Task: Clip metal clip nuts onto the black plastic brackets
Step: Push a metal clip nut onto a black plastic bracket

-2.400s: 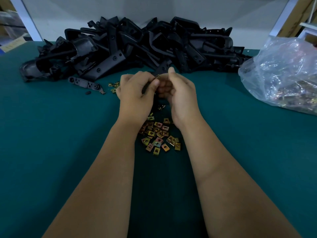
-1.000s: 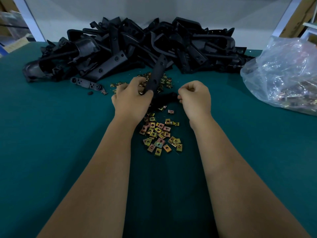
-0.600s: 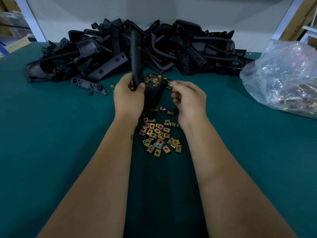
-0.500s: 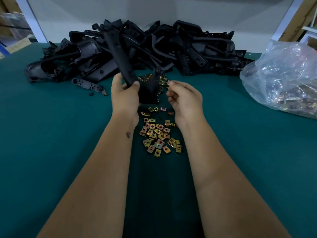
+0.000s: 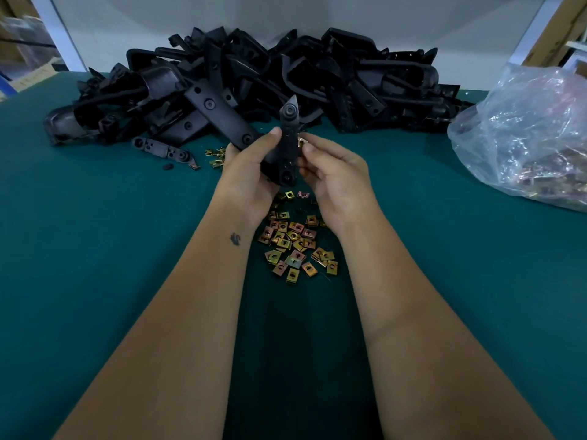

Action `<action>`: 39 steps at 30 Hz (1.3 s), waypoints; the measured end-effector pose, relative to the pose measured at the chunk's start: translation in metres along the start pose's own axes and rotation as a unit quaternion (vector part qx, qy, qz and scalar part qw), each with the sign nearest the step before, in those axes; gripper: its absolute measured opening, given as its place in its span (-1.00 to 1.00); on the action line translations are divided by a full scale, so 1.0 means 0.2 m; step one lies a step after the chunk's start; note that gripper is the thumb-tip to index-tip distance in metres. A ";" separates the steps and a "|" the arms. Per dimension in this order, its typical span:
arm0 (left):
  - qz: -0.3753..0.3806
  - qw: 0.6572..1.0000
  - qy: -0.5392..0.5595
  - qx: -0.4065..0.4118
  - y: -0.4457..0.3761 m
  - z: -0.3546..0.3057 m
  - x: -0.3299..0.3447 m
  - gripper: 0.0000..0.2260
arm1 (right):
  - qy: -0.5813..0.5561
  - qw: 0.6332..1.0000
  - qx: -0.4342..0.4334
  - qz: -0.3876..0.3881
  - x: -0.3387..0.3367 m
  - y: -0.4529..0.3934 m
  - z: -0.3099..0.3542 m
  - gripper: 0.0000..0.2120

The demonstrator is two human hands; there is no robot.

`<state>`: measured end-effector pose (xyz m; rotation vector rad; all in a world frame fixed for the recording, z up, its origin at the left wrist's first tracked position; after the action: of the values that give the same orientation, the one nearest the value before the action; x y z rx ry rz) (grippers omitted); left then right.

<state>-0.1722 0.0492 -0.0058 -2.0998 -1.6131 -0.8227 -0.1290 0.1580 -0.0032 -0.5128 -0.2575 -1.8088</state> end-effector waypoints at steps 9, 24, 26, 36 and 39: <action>0.022 0.999 -0.028 -0.015 -0.01 -0.01 -0.02 -0.59 | -0.043 0.999 -0.003 0.005 -0.03 -0.01 0.02 -0.87; 0.032 0.999 -0.032 0.003 -0.01 0.01 -0.02 -0.71 | -0.016 1.000 -0.008 0.010 -0.03 -0.01 0.01 -0.87; 0.029 0.999 -0.042 0.008 -0.01 0.01 -0.02 -0.73 | -0.001 1.000 -0.008 0.003 -0.03 -0.01 0.01 -0.86; 0.054 0.997 -0.058 0.018 0.01 0.00 -0.01 -0.69 | -0.025 1.000 -0.003 -0.015 -0.03 -0.02 0.00 -0.84; 0.052 0.997 -0.055 0.026 0.01 0.01 -0.01 -0.70 | -0.043 0.999 0.014 -0.011 -0.03 -0.02 -0.01 -0.87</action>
<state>-0.1698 0.0481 -0.0076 -2.2059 -1.5459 -0.6355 -0.1312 0.1634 -0.0067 -0.5705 -0.3468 -1.8037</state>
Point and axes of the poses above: each hand's wrist, its own y-axis away from the middle knuckle, its own x-axis out of the palm, z = x × y, the point moved 2 cm from there along -y, towards the middle knuckle, and after that the axes turned 4 degrees about z, right-handed, at the moved point
